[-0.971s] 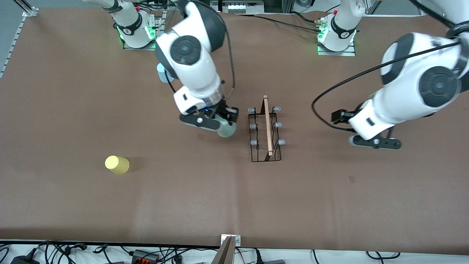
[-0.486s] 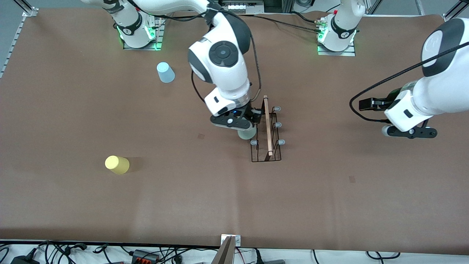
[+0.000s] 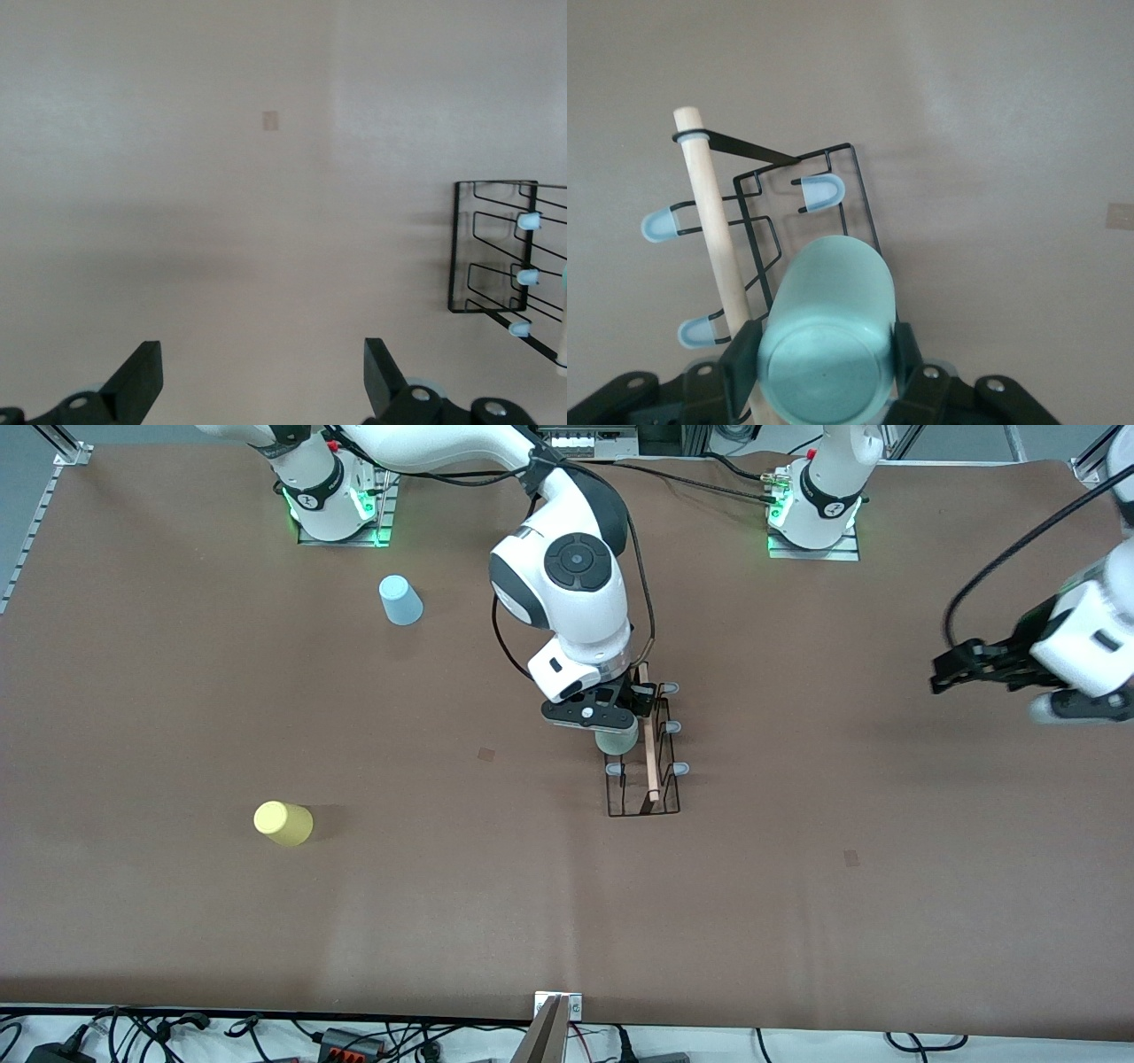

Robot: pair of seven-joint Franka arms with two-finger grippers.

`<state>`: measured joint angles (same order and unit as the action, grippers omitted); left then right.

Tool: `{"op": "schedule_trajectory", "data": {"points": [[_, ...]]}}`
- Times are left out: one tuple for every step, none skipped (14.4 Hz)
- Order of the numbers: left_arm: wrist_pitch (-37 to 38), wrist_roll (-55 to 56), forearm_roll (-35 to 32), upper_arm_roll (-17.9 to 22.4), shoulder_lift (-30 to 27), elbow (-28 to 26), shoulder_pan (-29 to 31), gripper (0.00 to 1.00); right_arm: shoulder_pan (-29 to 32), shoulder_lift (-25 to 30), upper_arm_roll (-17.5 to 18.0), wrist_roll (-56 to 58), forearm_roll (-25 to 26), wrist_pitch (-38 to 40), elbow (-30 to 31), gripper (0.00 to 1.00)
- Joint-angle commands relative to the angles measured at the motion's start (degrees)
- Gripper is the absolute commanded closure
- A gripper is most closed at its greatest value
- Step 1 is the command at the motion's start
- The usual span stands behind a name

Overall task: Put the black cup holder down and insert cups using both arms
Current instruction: 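Lower the teal cup onto a rack peg and open the right gripper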

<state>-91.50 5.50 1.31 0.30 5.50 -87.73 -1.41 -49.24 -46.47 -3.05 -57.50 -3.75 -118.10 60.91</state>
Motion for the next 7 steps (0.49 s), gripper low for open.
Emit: {"op": "schedule_trajectory", "data": {"points": [[-0.54,-1.36,0.44,0.32,-3.48,-3.50,0.01,0.00,-0.85,-1.16,-0.99,-1.29,0.49,0.07,-2.20,0.39],[0.61,-2.41,0.27,0.32,-3.22,-2.71,0.01,0.00,-0.85,-1.25,-0.99,-1.29,0.49,-0.19,-2.03,0.00],[0.79,-2.77,0.27,0.32,-3.13,-2.62,0.01,0.00,-0.94,-1.16,-1.08,-0.77,0.49,-0.89,-1.59,0.00],[0.88,-3.03,0.27,0.32,-3.13,-2.62,0.09,0.00,-1.03,-0.90,-1.08,-0.42,0.58,-1.42,-0.89,0.00],[0.88,-3.47,0.27,0.32,-3.13,-2.71,0.62,0.00,-0.94,-0.55,-1.17,0.02,0.58,-1.34,-0.45,0.00],[0.88,-3.82,0.27,0.23,-3.13,-2.62,0.97,0.00,-0.68,-0.20,-1.26,0.20,0.49,-0.99,-0.36,0.00],[0.88,-4.00,0.27,0.23,-3.13,-2.62,0.97,0.00,-0.59,0.24,-1.61,0.37,0.49,-0.81,-0.27,0.00]]}}
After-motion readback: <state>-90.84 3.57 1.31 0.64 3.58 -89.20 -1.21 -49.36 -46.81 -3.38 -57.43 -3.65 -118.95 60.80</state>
